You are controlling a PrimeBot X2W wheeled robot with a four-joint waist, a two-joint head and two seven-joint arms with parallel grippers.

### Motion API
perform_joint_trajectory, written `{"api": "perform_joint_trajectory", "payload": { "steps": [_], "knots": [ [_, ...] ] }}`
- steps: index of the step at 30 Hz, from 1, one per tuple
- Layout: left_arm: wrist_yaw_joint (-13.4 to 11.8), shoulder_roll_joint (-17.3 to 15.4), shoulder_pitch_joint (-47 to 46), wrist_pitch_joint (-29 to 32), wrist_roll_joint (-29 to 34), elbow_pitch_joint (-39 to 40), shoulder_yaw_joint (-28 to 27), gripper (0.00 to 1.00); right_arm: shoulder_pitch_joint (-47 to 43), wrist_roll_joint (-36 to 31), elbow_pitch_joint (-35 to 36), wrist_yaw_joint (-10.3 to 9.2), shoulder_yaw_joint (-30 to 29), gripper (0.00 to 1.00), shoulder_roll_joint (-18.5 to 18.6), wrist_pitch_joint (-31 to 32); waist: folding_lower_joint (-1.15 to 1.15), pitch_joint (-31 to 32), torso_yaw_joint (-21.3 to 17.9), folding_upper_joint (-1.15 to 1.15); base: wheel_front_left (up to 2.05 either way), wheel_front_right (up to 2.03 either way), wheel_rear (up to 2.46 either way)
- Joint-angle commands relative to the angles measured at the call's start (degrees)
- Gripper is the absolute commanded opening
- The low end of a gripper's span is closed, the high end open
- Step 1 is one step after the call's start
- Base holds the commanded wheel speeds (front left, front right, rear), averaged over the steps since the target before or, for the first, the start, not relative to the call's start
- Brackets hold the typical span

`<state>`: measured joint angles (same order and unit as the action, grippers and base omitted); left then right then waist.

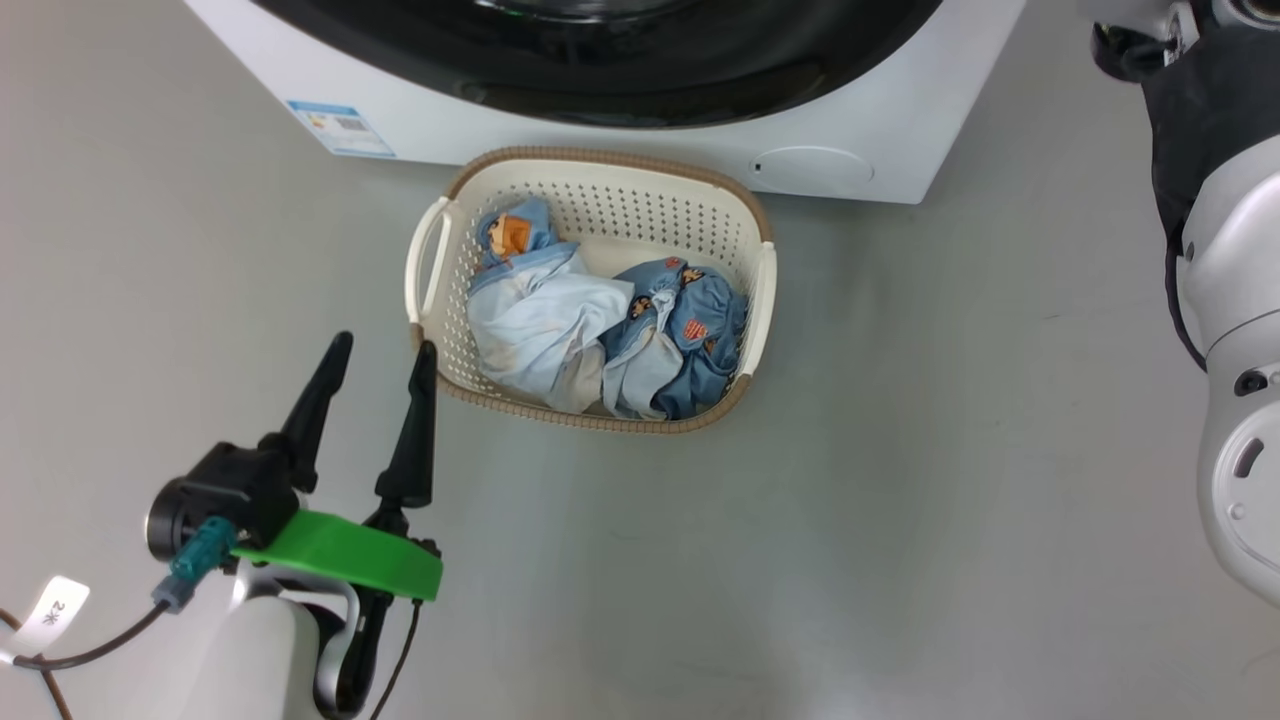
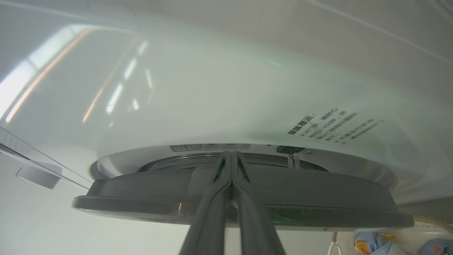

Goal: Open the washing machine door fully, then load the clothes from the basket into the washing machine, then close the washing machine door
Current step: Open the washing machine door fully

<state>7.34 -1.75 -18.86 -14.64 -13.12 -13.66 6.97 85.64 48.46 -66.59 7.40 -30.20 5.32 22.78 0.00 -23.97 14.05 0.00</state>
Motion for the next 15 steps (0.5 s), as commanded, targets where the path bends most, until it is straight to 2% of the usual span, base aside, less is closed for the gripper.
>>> {"api": "perform_joint_trajectory", "payload": {
  "steps": [1, 15],
  "knots": [
    [0.14, -1.14, -1.25, -0.36, -0.7, 1.77, -1.61, 1.0, 2.97, -0.57, 1.25, 0.09, 0.17, 0.0, -1.61, -0.1, 0.0, -0.57, 0.46, 0.0, 0.0, 0.0, 0.0],
    [0.14, -1.13, -2.11, -0.36, -2.32, 2.92, -0.43, 1.0, 5.08, -3.67, -0.26, 0.09, -1.44, 0.0, -1.58, -0.92, 0.0, -2.92, 2.52, 0.0, 0.0, 0.0, 0.0]
  ]
}}
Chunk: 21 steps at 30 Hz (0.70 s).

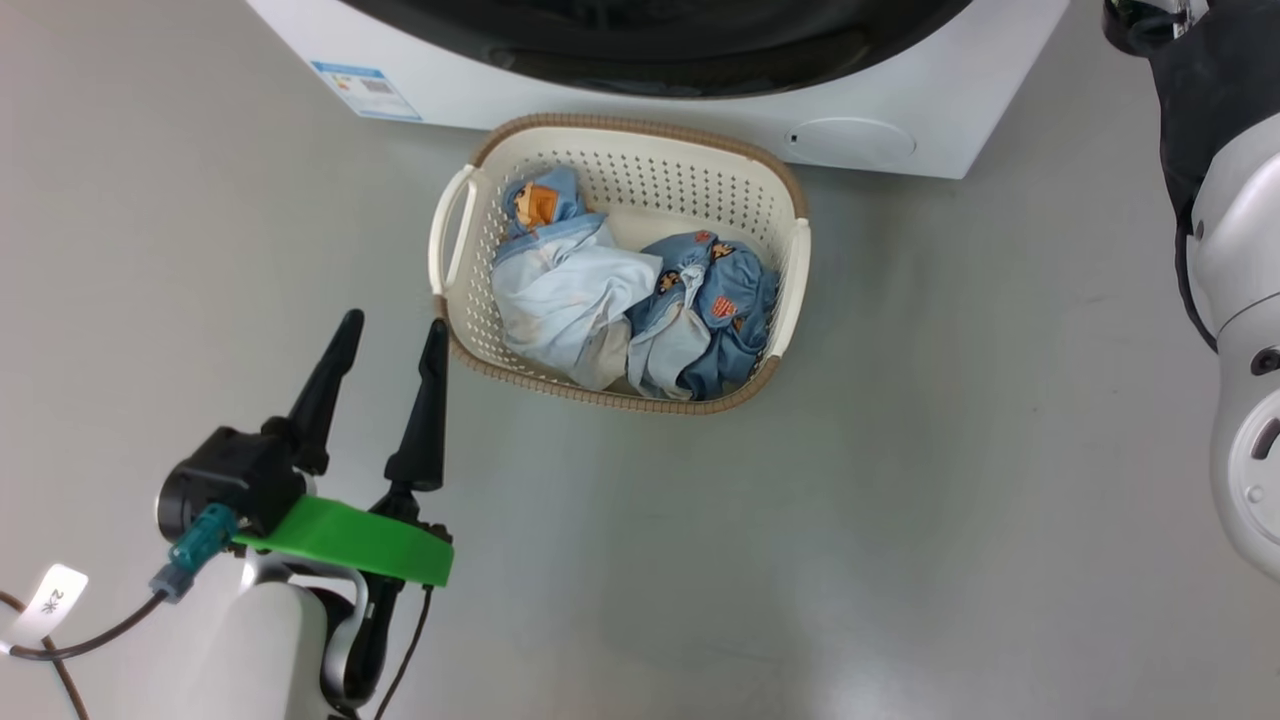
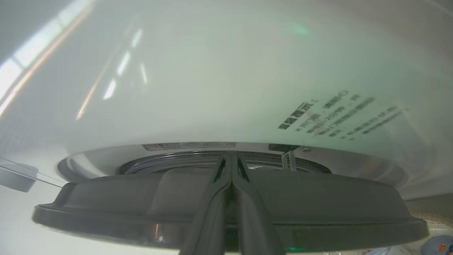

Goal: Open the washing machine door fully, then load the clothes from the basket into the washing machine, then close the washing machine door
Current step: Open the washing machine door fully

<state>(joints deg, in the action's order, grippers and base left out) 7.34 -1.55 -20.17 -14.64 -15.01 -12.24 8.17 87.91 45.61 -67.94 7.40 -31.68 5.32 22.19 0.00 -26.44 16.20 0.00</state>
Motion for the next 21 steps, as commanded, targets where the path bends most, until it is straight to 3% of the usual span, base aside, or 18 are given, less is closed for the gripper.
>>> {"api": "perform_joint_trajectory", "payload": {
  "steps": [1, 11, 21],
  "knots": [
    [0.14, -1.33, -0.84, -0.36, -0.58, 1.5, -1.54, 1.0, 3.04, -1.08, 0.91, 0.09, -0.09, 0.0, -1.55, -0.46, 0.0, -0.71, 0.52, 0.0, 0.0, 0.0, 0.0],
    [-0.12, -1.33, -1.14, -0.36, -1.63, 1.42, -0.74, 1.0, 4.87, -3.08, -1.6, 0.09, -1.11, 0.0, -1.55, -0.08, 0.0, -1.56, 1.52, 0.0, 0.0, 0.0, 0.0],
    [-0.67, -1.33, -0.89, -0.36, -1.81, 2.25, -1.17, 1.0, 3.84, -1.87, -1.61, 0.09, -0.07, 0.0, -2.06, 10.34, 0.0, -0.31, 0.82, 0.0, 0.0, 0.0, 0.0]
  ]
}}
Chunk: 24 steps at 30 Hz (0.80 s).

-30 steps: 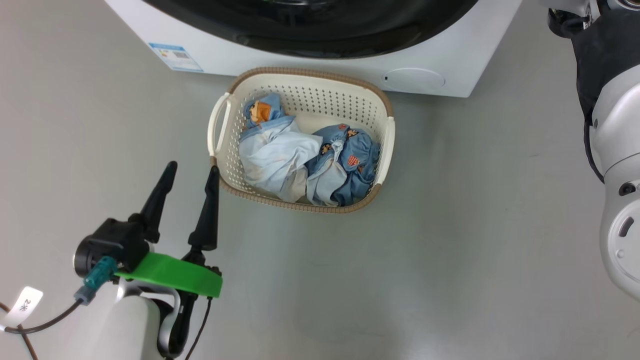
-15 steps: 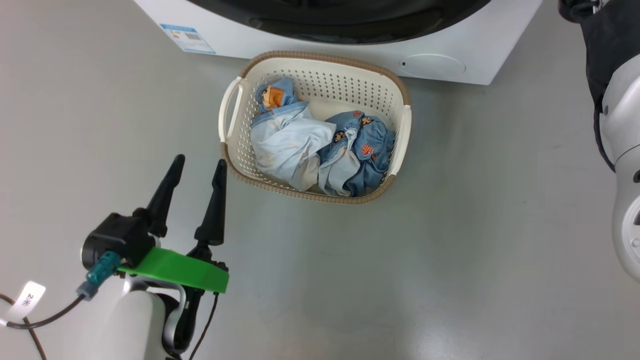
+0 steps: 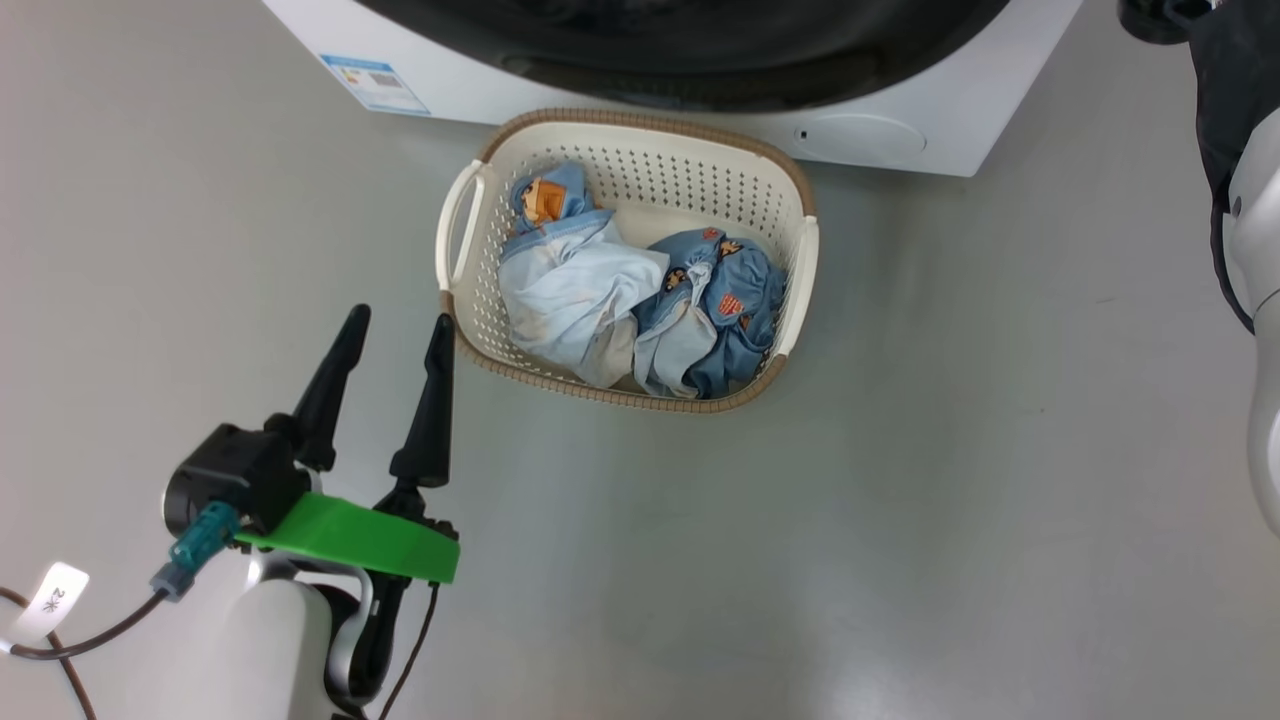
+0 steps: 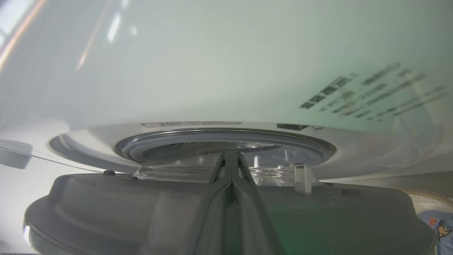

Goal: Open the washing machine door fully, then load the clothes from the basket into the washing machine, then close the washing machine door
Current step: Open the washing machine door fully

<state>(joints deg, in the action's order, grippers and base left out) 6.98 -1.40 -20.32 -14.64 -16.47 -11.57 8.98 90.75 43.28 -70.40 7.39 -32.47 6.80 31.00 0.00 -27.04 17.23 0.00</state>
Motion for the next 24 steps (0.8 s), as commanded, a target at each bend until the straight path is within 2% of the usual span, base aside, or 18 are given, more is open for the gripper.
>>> {"api": "perform_joint_trajectory", "payload": {
  "steps": [1, 13, 18, 24],
  "knots": [
    [-0.29, -1.48, -0.68, -0.36, -0.3, 1.68, -2.01, 1.0, 0.55, 0.73, 1.2, 0.1, 0.86, 0.0, -3.57, 2.89, 0.0, 0.44, -0.28, 0.0, 0.0, 0.0, 0.0],
    [-0.36, -1.48, 0.64, -0.36, 0.31, 2.76, -2.28, 1.0, -7.92, 5.4, 10.85, 0.1, 2.76, 0.0, -3.87, 18.17, 0.0, 2.84, -1.59, 0.0, 0.0, 0.0, 0.0],
    [-0.35, -1.48, 1.31, -0.36, 0.71, 2.97, -2.28, 1.0, -12.73, 10.14, 14.94, 0.1, 6.14, 0.0, -3.9, 23.57, 0.0, 4.26, -1.89, 0.0, 0.0, 0.0, 0.0],
    [-0.27, -1.48, 2.14, -0.36, 0.95, 3.15, -2.55, 1.0, -18.08, 17.78, 18.77, 0.1, 12.18, 0.0, -3.91, 26.05, 0.0, 5.56, -2.31, 0.0, 0.0, 0.0, 0.0]
  ]
}}
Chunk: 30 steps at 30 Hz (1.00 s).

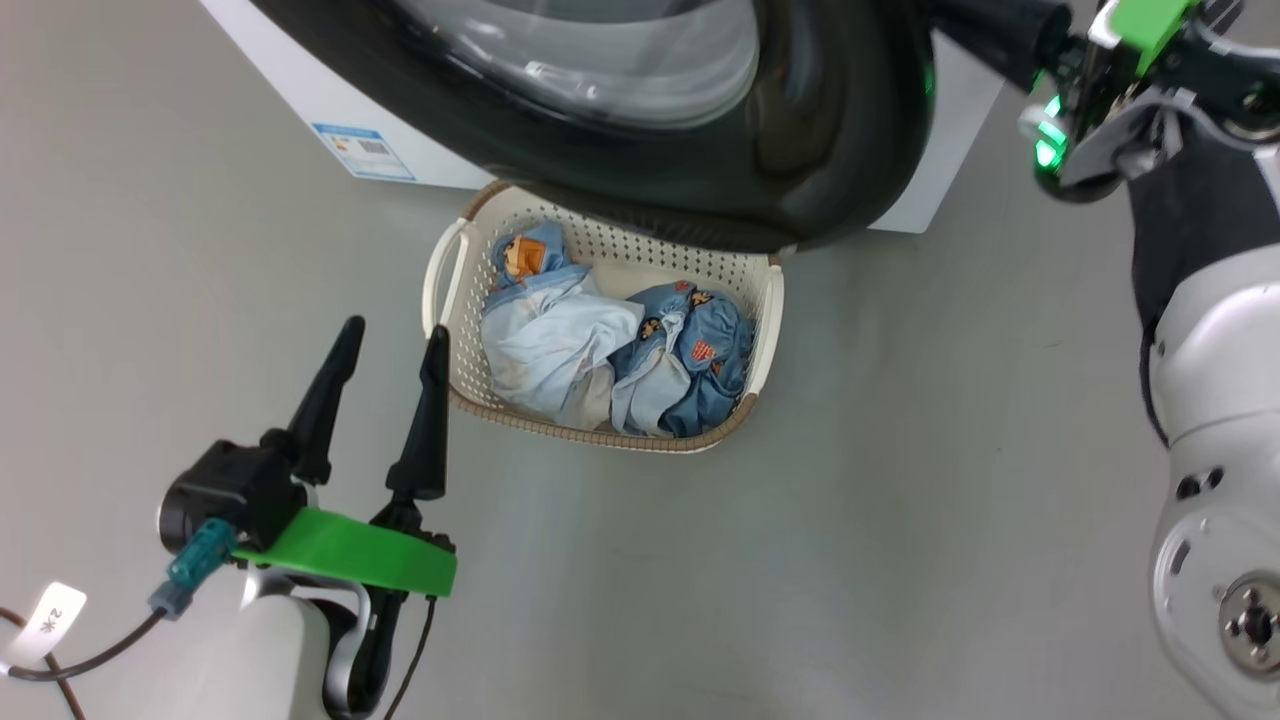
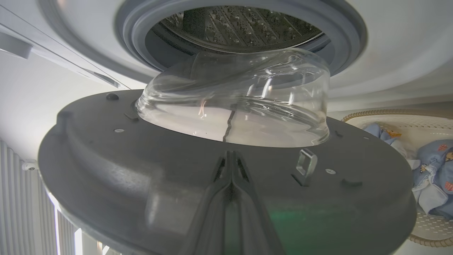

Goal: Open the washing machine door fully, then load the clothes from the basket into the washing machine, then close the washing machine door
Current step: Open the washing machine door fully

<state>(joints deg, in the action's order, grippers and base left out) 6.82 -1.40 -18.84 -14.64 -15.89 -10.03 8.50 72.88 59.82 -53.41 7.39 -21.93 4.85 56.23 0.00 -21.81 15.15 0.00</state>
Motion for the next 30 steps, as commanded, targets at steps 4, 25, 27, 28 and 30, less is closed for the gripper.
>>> {"api": "perform_joint_trajectory", "payload": {
  "steps": [4, 25, 27, 28, 30],
  "knots": [
    [-0.03, -1.48, 0.84, -0.36, 0.57, 1.57, -2.0, 1.0, -3.76, 6.91, 4.05, 0.1, 7.51, 0.0, -1.96, 1.38, 0.0, 1.01, -0.36, 0.0, 0.0, 0.0, 0.0],
    [0.25, -1.48, 2.48, -0.36, 1.27, 1.9, -2.54, 1.0, -21.31, 28.66, 20.84, 0.1, 36.58, 0.0, -1.97, -4.12, 0.0, 5.16, 0.23, 0.0, 0.0, 0.0, 0.0],
    [0.27, -1.48, 2.54, -0.36, 1.28, 1.87, -2.52, 1.0, -22.3, 29.88, 21.87, 0.1, 38.85, 0.0, -1.97, -4.9, 0.0, 5.42, 0.36, 0.0, 0.0, 0.0, 0.0],
    [0.27, -1.48, 2.59, -0.36, 1.29, 1.85, -2.5, 1.0, -22.75, 30.36, 22.28, 0.1, 39.97, 0.0, -1.97, -5.28, 0.0, 5.57, 0.42, 0.0, 0.0, 0.0, 0.0],
    [0.29, -1.48, 2.73, -0.36, 1.35, 1.85, -2.49, 1.0, -23.54, 31.32, 22.97, 0.1, 42.06, 0.0, -1.97, -6.11, 0.0, 5.84, 0.57, 0.0, 0.0, 0.0, 0.0]
  ]
}}
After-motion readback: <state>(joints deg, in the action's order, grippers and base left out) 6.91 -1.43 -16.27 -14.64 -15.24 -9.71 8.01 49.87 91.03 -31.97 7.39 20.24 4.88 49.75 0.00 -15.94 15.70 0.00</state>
